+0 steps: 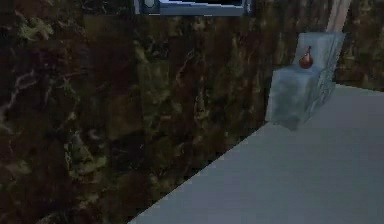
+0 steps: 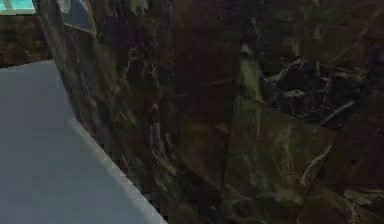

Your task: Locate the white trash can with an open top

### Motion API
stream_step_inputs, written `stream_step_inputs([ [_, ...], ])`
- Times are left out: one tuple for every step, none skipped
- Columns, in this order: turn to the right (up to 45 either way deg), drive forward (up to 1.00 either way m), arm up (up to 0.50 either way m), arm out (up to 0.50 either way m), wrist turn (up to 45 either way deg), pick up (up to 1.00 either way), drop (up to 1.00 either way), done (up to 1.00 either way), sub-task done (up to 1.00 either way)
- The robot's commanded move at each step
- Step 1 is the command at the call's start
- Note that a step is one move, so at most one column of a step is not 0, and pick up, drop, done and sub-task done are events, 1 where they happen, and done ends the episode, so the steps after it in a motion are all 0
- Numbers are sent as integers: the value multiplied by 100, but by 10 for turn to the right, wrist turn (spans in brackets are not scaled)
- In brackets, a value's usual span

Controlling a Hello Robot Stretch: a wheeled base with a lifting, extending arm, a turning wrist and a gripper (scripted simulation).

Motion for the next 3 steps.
stream_step_inputs([
  [360,0,0,0,0,0,0,0,0],
  [0,100,0,0,0,0,0,0,0],
  [0,80,0,0,0,0,0,0,0],
])
